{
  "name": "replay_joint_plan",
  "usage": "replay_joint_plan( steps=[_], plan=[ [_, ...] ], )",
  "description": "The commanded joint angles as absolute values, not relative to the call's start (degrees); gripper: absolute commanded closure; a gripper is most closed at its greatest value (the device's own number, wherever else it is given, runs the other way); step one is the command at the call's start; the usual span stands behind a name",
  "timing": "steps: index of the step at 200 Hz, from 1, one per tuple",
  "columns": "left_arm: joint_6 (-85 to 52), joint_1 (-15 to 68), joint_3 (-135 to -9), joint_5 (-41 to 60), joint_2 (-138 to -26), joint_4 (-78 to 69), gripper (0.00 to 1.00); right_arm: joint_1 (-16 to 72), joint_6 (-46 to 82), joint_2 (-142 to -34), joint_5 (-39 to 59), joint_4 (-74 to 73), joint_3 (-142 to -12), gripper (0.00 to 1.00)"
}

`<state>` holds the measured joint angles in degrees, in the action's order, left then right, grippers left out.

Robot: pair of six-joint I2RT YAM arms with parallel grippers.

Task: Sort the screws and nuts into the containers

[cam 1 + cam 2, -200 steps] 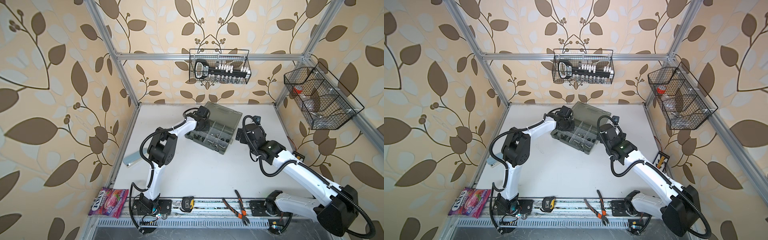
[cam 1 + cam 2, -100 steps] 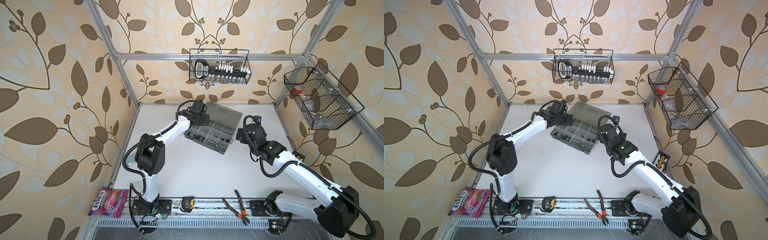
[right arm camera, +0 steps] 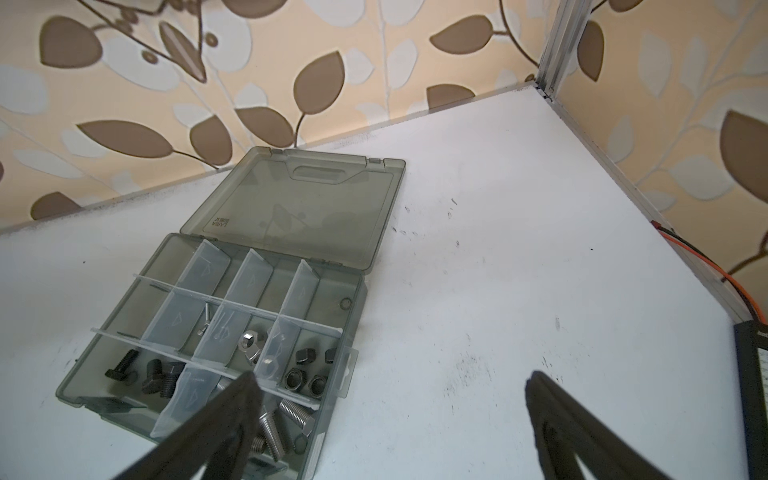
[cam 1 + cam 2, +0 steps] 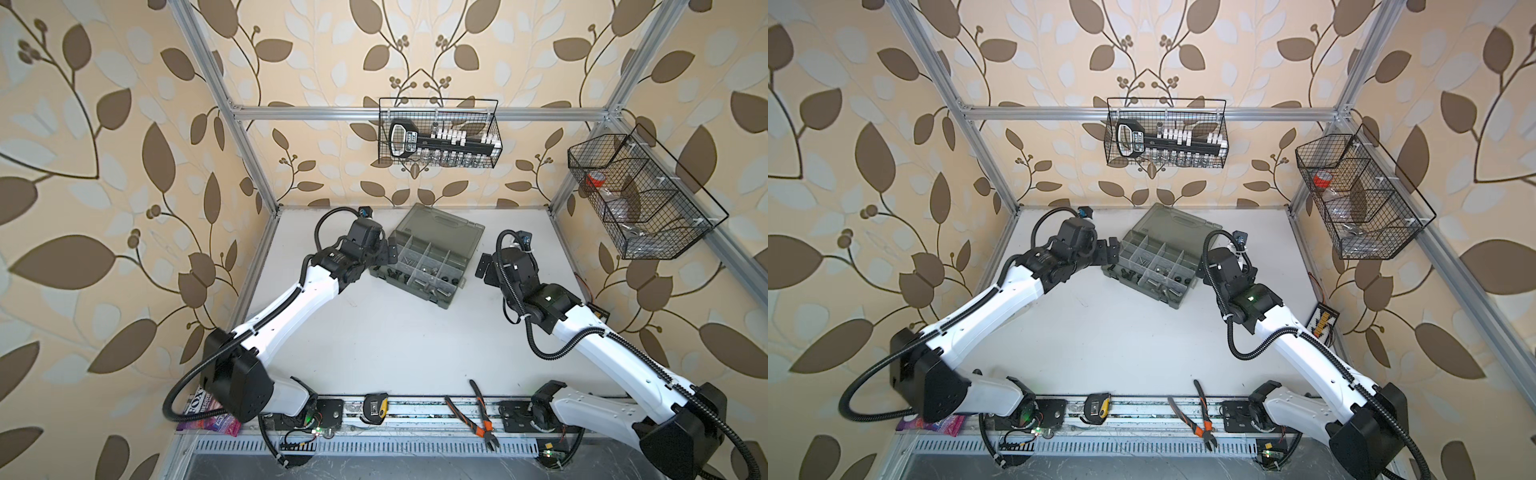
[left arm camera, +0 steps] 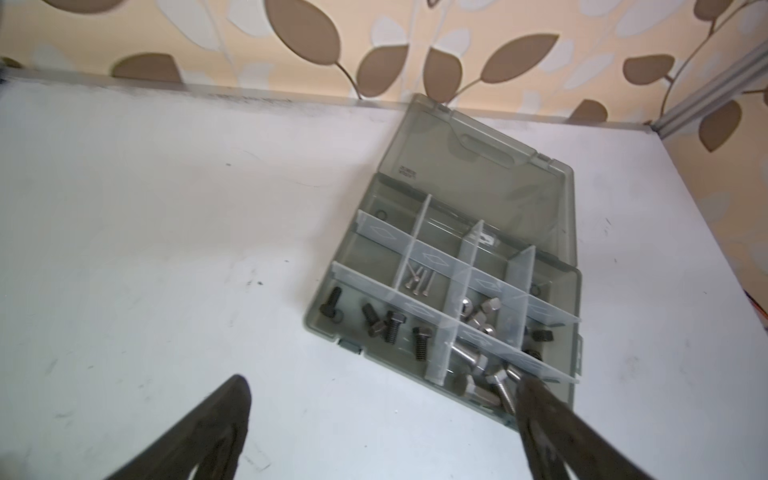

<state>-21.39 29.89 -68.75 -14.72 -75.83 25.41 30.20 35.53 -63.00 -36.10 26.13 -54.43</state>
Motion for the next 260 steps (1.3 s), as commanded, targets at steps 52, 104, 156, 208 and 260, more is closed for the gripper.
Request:
replay_joint_plan(
  steps=[52,104,156,208,260],
  plan=[
    [-24.25,28.79,-51.39,-42.06,-50.9,23.93,0.01,29.45,34.24,-59.53,-40.11,24.65,-49.79,0.0],
    [-26.55,28.13,-41.63,-52.93,-42.61,21.61,0.01,29.42,25.42,-53.55,-45.79,10.56,-39.87,0.0],
    [-20.81,22.77,-31.26,-50.47,-41.72,9.34,0.01,28.7,13.42,-47.59,-48.08,-13.41,-25.53,0.0],
    [-15.47,8.7,-24.4,-35.66,-49.14,-6.99,0.01,20.19,14.74,-52.27,-41.93,-23.79,-20.74,0.0],
    [-7.7,3.89,-17.54,-27.7,-55.02,-24.32,0.01,12.37,12.57,-57.61,-37.23,-40.4,-14.63,0.0]
  ],
)
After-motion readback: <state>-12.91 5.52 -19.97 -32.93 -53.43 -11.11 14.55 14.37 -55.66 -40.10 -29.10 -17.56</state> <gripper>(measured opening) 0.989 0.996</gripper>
